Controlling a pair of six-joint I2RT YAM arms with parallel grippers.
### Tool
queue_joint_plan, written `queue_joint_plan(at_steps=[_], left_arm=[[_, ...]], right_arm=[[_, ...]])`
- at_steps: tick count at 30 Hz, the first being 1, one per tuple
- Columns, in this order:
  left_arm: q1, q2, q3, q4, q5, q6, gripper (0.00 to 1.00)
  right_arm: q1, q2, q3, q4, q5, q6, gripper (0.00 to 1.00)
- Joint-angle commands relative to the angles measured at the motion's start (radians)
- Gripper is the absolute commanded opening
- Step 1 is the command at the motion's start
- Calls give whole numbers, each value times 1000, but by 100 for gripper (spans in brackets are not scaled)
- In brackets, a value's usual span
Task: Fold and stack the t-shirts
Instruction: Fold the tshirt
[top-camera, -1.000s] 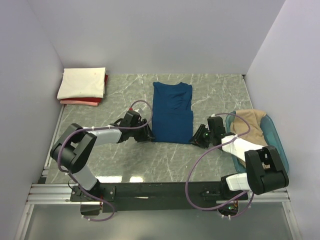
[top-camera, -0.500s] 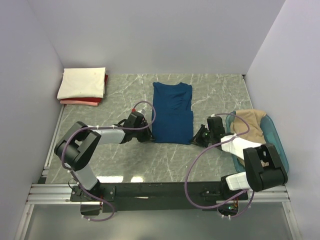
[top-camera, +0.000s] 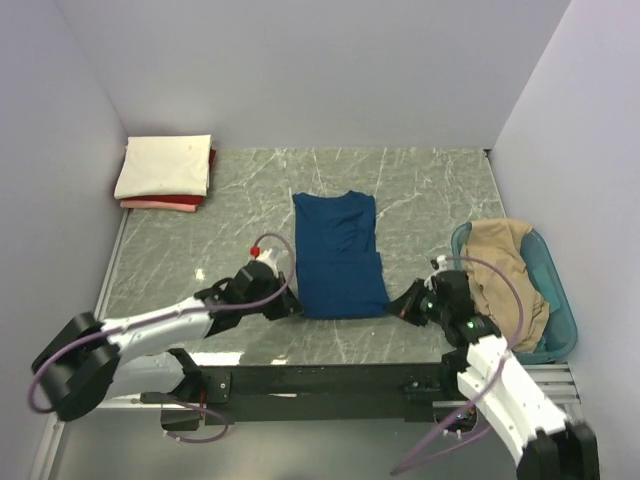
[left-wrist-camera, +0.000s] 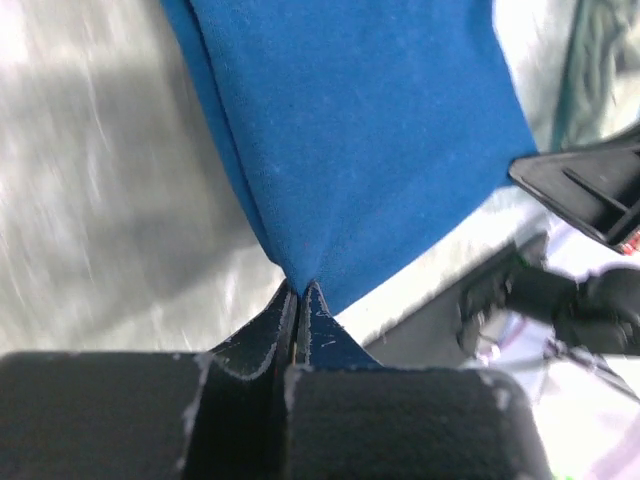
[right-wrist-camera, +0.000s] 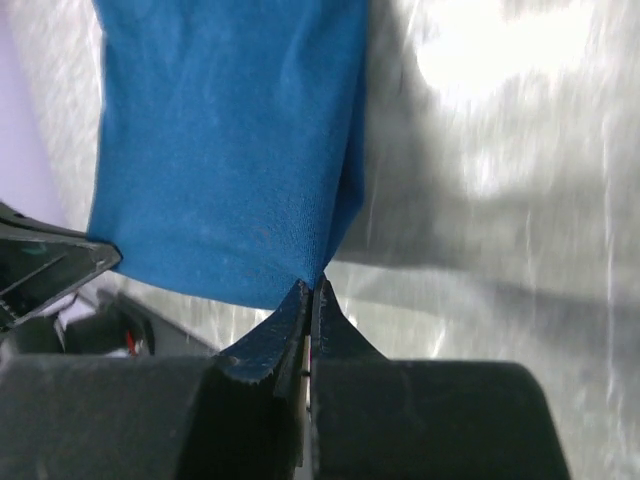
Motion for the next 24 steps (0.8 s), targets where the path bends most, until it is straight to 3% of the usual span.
queue_joint_plan(at_steps=[1, 6, 9, 18, 24], left_arm=[[-72, -125, -83, -83, -93, -114, 1], [-201, -361, -179, -167, -171, -228, 1], [-230, -424, -179, -215, -192, -235, 1], [-209, -409, -5, -348, -286, -159, 0], [-22, -266, 118, -276, -130, -25, 0]], right_arm=[[12, -207, -46, -207, -23, 22, 0], [16, -461, -72, -414, -51, 28, 0], [19, -487, -61, -431, -51, 28, 0], [20, -250, 167, -353, 18, -34, 0], [18, -33, 320, -252, 48, -61, 0]])
